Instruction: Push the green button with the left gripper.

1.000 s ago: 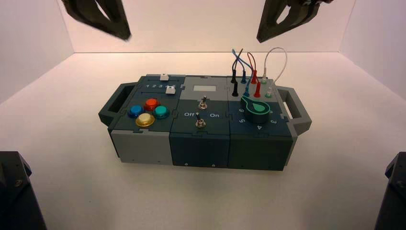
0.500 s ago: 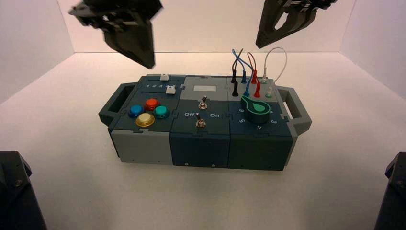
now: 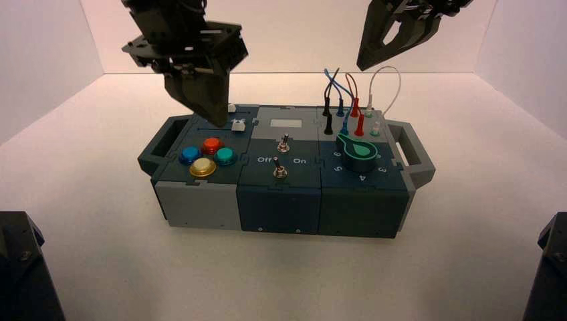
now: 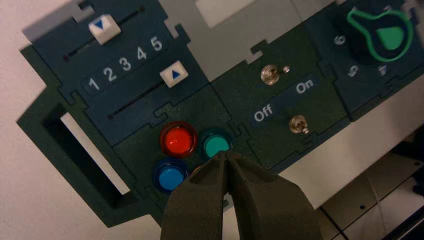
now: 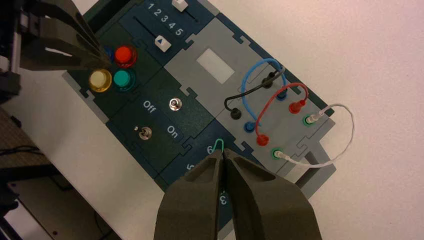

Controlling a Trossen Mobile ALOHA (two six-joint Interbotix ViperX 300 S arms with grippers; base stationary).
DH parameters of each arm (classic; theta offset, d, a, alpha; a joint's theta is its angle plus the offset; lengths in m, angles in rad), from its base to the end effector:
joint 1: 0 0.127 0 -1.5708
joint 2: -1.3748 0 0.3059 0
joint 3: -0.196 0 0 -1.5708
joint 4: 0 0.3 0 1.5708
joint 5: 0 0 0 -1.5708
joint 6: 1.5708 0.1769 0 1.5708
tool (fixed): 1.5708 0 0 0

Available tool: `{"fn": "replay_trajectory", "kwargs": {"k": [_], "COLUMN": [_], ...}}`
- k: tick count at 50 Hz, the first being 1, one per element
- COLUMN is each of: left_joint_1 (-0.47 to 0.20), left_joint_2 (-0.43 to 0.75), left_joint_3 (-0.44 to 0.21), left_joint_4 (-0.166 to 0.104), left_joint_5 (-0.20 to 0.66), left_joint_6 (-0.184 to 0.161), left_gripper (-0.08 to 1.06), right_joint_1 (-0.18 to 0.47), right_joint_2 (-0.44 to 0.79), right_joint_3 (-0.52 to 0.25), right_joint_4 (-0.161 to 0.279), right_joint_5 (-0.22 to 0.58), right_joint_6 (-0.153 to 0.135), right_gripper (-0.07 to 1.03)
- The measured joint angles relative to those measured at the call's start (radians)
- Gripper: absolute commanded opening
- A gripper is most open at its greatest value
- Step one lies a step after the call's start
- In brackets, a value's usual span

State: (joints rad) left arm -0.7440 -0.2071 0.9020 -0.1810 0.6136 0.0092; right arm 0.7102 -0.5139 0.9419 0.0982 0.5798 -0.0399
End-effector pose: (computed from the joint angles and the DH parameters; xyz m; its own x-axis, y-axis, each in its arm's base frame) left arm 0.1892 -0.1990 0.0712 0.1250 -0.2560 -0.9586 0.5887 0.7968 -0.1360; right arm 0.2000 0.1845 0.1439 0.3705 0.3894 -0.8433 -0.6452 0.7610 0.0680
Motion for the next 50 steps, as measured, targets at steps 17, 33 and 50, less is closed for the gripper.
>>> {"fn": "replay_trajectory", "kwargs": {"k": [17, 33, 50], "left_joint_1": [0.0, -0.002, -0.003], "left_joint_2": [0.075, 0.129, 0.156], "left_joint_3": [-0.005, -0.012, -0.025], "left_joint_4": [-0.003, -0.003, -0.005], "left_joint_5": [-0.012, -0.025, -0.035], "left_joint_6": [0.0, 0.002, 0.003], "left_gripper": [-0.03, -0.03, -0.03], "right_joint_1": [-0.002, -0.002, -0.002], "right_joint_2": [0.003, 0.005, 0.003], "right_joint_3": [0.0, 0.0, 0.0], "right_joint_4": [-0.002, 0.0, -0.002], "right_joint_5": [-0.002, -0.002, 0.0], "right_joint_6": [0.0, 0.0, 0.0], "right_gripper": [-0.02, -0.02, -0.02]}}
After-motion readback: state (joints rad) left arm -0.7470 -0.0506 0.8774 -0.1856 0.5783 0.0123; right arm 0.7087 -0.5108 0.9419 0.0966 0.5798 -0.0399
